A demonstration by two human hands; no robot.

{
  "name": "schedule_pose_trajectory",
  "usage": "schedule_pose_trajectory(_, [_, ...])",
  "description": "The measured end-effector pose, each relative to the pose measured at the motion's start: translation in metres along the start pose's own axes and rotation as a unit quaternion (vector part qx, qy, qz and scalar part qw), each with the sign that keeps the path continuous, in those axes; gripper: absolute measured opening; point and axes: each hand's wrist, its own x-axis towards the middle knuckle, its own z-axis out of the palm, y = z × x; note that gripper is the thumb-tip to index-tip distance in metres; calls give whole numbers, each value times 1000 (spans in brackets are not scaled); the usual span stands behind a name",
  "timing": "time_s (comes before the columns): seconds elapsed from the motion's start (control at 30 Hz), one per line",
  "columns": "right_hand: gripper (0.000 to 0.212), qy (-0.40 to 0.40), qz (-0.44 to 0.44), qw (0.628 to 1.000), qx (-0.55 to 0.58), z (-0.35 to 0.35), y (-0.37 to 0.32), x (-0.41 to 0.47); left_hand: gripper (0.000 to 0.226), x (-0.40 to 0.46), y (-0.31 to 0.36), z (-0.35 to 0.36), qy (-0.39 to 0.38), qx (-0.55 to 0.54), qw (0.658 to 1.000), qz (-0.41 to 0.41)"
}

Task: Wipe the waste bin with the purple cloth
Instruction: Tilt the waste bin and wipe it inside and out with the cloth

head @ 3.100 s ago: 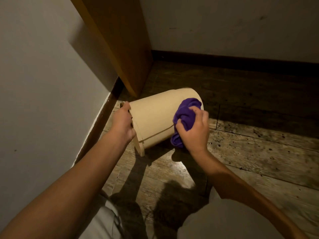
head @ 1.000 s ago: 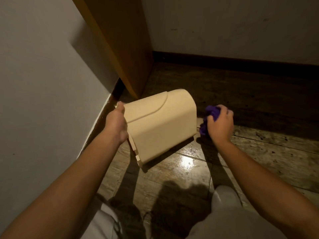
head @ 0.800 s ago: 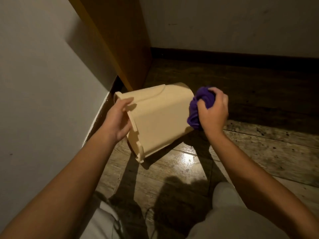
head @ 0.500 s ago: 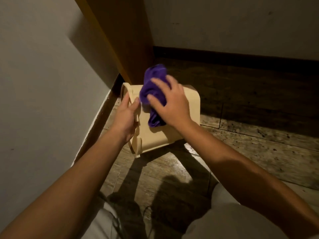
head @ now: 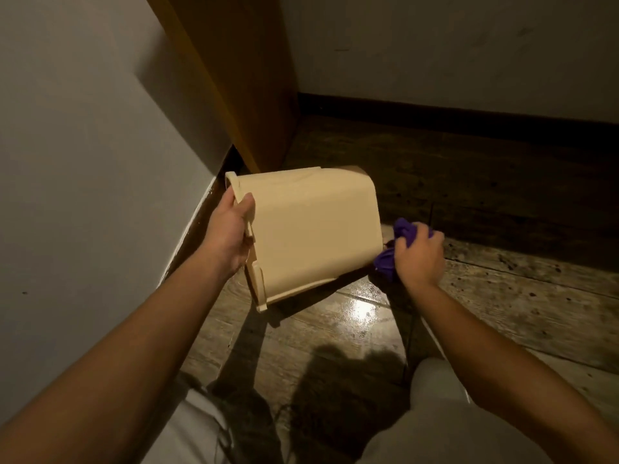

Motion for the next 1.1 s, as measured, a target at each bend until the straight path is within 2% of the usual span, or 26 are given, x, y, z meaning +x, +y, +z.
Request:
schedule_pose_trajectory(0.07, [44, 29, 7, 998, 58, -21, -7, 14, 41, -1, 10, 0, -41, 62, 996, 55])
schedule_pose_trajectory(0.13, [40, 56, 17, 991, 117, -47, -23, 32, 40, -4, 26, 0, -94, 168, 975, 111])
schedule_pose_trajectory(0.2, [43, 69, 26, 986, 152, -71, -45, 50, 39, -4, 40, -4, -132, 287, 935, 160])
schedule_pose_trajectory(0.3, [49, 79, -3, 985, 152, -94, -77, 56, 33, 0, 57, -15, -147, 426, 865, 223])
schedule_pose_trajectory(0.33, [48, 70, -21, 986, 152, -97, -87, 54, 32, 4, 61, -20, -140, 489, 827, 238])
schedule_pose_trajectory(0.4, [42, 34, -53, 986, 152, -95, -103, 47, 33, 13, 66, -32, -128, 644, 704, 269])
schedule_pose_trajectory(0.43, [39, 10, -60, 986, 157, -91, -108, 44, 35, 20, 69, -42, -118, 691, 662, 265])
schedule_pose_trajectory(0.47, [36, -11, -61, 985, 163, -87, -111, 41, 37, 26, 69, -52, -94, 701, 662, 250])
schedule_pose_trajectory(0.5, [35, -27, -59, 984, 168, -83, -113, 38, 40, 30, 66, -62, -55, 680, 693, 232])
schedule_pose_trajectory(0.57, [35, -41, -46, 983, 175, -76, -112, 33, 52, 32, 55, -79, 51, 553, 816, 164])
schedule_pose_trajectory(0.6, [35, -45, -39, 982, 178, -72, -111, 32, 62, 32, 45, -85, 93, 496, 855, 117])
schedule_pose_trajectory(0.63, [35, -51, -36, 982, 179, -69, -112, 30, 73, 28, 34, -90, 117, 460, 876, 81])
schedule_pose_trajectory(0.7, [35, -67, -43, 981, 178, -64, -114, 27, 88, 20, 14, -102, 146, 466, 871, 58])
schedule_pose_trajectory(0.77, [34, -76, -53, 980, 175, -61, -118, 25, 88, 18, -2, -112, 158, 496, 853, 41])
schedule_pose_trajectory(0.87, [34, -90, -57, 977, 183, -58, -125, 19, 60, 19, -16, -115, 120, 483, 867, 19])
schedule_pose_trajectory(0.93, [34, -101, -51, 975, 190, -57, -128, 16, 47, 26, -6, -110, 106, 489, 862, 79])
schedule_pose_trajectory(1.0, [31, -108, -42, 973, 199, -58, -128, 15, 48, 43, 21, -105, 60, 528, 832, 159])
schedule_pose_trajectory(1.1, [28, -123, -40, 971, 201, -60, -128, 10, 49, 74, 64, -96, -28, 596, 783, 176])
